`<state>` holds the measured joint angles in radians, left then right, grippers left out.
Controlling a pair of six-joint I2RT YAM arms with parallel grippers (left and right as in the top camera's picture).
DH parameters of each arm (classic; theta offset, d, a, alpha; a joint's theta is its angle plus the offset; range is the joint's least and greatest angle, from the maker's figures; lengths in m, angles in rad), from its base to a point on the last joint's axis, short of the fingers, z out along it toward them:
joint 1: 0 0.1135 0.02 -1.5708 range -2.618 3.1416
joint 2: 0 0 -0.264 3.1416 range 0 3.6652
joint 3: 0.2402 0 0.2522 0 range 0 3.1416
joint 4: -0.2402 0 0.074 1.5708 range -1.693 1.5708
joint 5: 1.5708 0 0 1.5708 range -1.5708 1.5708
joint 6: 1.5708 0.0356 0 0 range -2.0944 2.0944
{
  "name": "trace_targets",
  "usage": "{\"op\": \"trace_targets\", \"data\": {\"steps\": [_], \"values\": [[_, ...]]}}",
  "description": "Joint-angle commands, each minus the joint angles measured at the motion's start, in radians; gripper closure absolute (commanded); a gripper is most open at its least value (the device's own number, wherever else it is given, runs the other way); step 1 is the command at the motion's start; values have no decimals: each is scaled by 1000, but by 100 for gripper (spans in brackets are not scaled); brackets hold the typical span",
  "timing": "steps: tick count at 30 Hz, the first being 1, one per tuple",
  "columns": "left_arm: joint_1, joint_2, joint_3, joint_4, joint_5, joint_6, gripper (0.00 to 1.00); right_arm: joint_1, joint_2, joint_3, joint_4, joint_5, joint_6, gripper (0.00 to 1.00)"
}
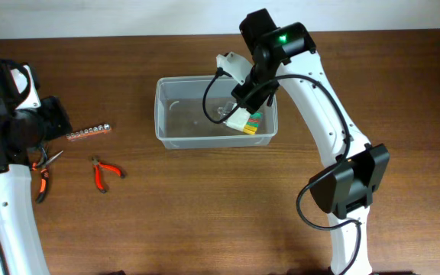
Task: Pack container
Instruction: 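Lower the marker pack into the container with the right gripper, then open the right gripper and withdraw it from the container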
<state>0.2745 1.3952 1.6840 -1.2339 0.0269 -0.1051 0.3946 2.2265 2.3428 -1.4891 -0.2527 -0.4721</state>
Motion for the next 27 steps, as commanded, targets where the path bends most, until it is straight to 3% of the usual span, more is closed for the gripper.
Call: {"op": "trace_targets", "data": {"steps": [1,9,27], "values": [[3,-6,13,-2,11,17,98,5,5,-43,-3,-2,56,96],[3,-6,13,-9,11,17,98,9,5,-209,76,-2,63,96],[3,-6,13,-16,11,24,98,88,5,-349,102,-2,62,96]]}}
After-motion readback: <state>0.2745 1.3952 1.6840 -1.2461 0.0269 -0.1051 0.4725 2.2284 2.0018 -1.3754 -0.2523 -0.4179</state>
